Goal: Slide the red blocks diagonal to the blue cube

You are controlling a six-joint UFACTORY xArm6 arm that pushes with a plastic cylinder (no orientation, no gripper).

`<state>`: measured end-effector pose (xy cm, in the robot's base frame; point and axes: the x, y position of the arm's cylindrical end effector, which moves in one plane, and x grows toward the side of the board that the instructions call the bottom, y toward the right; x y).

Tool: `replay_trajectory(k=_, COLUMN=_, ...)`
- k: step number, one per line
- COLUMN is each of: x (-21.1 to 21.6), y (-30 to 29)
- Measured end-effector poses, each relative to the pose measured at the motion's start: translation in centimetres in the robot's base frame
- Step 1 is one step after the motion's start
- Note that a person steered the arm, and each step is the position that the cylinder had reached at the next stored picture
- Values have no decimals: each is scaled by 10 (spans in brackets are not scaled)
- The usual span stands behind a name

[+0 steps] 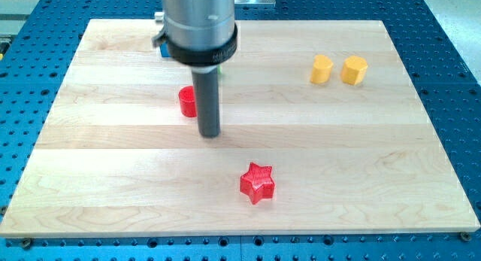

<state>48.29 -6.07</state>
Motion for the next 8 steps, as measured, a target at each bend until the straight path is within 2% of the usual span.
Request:
replay_trajectory(k=1, x=-29, y=-53)
replay_trajectory(k=2, x=-43, y=-48)
replay_trajectory(k=3, x=-44, y=-3)
replay_trajectory(k=4, x=-11, y=-1)
replay_trajectory(k=5, x=33, y=101)
replay_trajectory(k=6, x=102, y=155)
replay_trajectory(k=7, x=92, y=101)
replay_trajectory(k=8, x=22, y=34)
